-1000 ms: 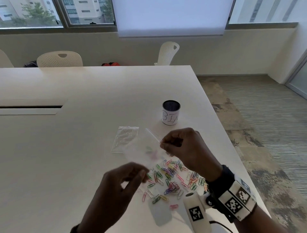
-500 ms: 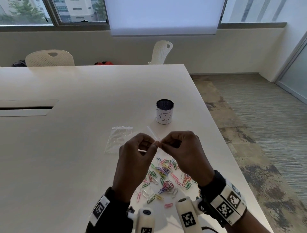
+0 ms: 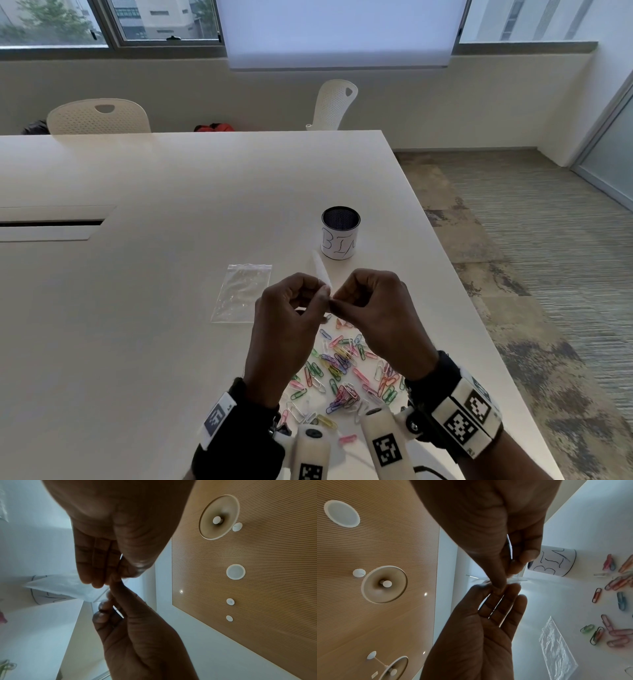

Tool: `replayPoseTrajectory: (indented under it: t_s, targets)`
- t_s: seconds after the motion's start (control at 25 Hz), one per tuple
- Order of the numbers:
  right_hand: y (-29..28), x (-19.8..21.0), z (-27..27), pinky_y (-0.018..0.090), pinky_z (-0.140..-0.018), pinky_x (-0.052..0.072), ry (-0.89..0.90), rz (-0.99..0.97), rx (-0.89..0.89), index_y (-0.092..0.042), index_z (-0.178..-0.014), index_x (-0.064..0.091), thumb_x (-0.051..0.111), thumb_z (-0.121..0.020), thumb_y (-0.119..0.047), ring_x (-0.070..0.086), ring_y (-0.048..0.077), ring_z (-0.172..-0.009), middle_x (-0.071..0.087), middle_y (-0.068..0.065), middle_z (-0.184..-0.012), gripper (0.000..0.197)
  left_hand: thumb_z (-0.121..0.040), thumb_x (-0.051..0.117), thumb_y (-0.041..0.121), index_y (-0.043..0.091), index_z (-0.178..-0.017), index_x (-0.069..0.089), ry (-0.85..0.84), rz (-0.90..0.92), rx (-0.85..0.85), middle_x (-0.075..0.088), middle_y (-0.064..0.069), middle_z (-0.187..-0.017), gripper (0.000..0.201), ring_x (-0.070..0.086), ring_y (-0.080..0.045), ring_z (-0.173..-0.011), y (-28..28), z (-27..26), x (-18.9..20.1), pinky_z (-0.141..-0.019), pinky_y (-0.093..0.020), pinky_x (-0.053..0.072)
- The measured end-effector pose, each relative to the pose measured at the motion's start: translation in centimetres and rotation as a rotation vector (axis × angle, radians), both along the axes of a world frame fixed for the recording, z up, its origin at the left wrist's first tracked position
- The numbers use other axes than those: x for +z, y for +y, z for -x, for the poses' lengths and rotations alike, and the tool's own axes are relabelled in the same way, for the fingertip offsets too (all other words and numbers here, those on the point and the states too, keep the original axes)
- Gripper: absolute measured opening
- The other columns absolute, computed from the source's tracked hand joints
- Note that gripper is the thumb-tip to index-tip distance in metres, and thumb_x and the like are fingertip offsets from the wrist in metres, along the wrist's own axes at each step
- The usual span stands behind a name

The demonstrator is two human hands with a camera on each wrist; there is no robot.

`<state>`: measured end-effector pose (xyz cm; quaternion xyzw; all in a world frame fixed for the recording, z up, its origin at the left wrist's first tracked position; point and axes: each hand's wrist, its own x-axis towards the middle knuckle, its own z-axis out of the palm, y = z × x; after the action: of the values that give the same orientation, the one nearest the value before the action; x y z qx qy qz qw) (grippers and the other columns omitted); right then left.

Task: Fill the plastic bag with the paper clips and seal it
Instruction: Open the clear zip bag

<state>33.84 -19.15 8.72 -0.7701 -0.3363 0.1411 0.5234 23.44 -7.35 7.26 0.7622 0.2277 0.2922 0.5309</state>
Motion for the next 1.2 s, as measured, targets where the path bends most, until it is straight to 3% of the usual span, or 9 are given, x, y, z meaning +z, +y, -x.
replayPoseTrajectory:
  t_s: [0.16,0.32,0.44,0.52,0.68,0.8,1.08,1.2]
  targets:
    - [-0.3,-0.3,-0.8,0.029,-0.065,0.063,0.083,0.014,0.053,-0.013,-0.084,0.074,0.084,-0.083,-0.026,0.072,0.020,-0.067,0.075,0.006,-0.073,0.016,-0.098,0.066,0.013,0.011,-0.095,0.074,0.018,-0.003,-0.013,0.077,0.002,-0.083,0.008,0.077,-0.010,-0.077,0.2,-0.8,-0.5,-0.068,-0.031,0.066]
    - [-0.5,-1.1,-1.8,0.035,-0.071,0.065,0.204,-0.016,0.065,-0.012,-0.091,0.077,0.078,-0.089,-0.021,0.075,0.025,-0.074,0.077,0.008,-0.080,0.009,-0.097,0.066,0.012,0.014,-0.094,0.073,0.025,0.002,0.000,0.077,0.004,-0.081,0.007,0.077,-0.010,-0.076,0.5,-1.5,-1.1,-0.067,-0.034,0.066]
    - [-0.3,-1.7,-1.8,0.031,-0.072,0.065,0.087,-0.016,0.026,-0.016,-0.090,0.077,0.078,-0.090,-0.018,0.075,0.015,-0.073,0.077,0.002,-0.078,0.003,-0.095,0.073,0.022,0.018,-0.095,0.074,0.034,0.030,-0.008,0.079,0.004,-0.082,0.005,0.077,-0.010,-0.076,0.1,-1.8,-1.5,-0.070,-0.036,0.066]
    - [0.0,-2.1,-1.7,0.027,-0.071,0.064,0.037,-0.011,-0.002,-0.017,-0.089,0.075,0.077,-0.091,-0.020,0.075,0.009,-0.073,0.077,-0.002,-0.077,0.004,-0.094,0.074,0.019,0.017,-0.096,0.077,0.031,0.055,-0.002,0.079,0.004,-0.083,0.005,0.078,-0.009,-0.076,-0.1,-2.0,-1.6,-0.070,-0.033,0.066]
    - [0.0,-2.7,-1.5,0.023,-0.066,0.062,-0.051,0.035,-0.045,-0.020,-0.089,0.072,0.076,-0.092,-0.020,0.072,0.006,-0.069,0.074,-0.005,-0.074,0.005,-0.093,0.075,0.012,0.021,-0.093,0.079,0.033,-0.009,0.015,0.079,0.007,-0.077,0.010,0.077,-0.004,-0.070,-0.2,-1.9,-1.5,-0.068,-0.023,0.064]
    - [-0.1,-2.8,-1.5,0.026,-0.068,0.064,-0.044,0.067,-0.005,-0.017,-0.089,0.074,0.077,-0.091,-0.018,0.073,0.007,-0.068,0.075,-0.003,-0.074,0.004,-0.092,0.076,0.013,0.021,-0.095,0.079,0.060,-0.053,0.011,0.079,0.008,-0.076,0.009,0.076,-0.005,-0.069,0.0,-1.7,-1.6,-0.068,-0.024,0.064]
    - [-0.3,-2.7,-1.5,0.045,-0.075,0.066,0.271,-0.029,0.017,-0.004,-0.087,0.070,0.075,-0.092,-0.013,0.078,0.026,-0.073,0.078,0.014,-0.078,0.011,-0.092,0.076,0.014,0.015,-0.097,0.080,0.097,-0.129,-0.018,0.079,0.008,-0.080,0.007,0.075,0.001,-0.069,0.0,-1.4,-1.2,-0.067,-0.018,0.062]
    - [-0.3,-2.9,-1.3,0.048,-0.075,0.066,0.400,-0.096,0.002,0.004,-0.087,0.068,0.075,-0.091,-0.009,0.077,0.037,-0.075,0.077,0.020,-0.078,0.015,-0.091,0.076,0.014,0.015,-0.097,0.081,0.106,-0.117,-0.019,0.080,0.007,-0.080,0.007,0.076,-0.001,-0.070,-0.2,-1.4,-1.3,-0.068,-0.023,0.064]
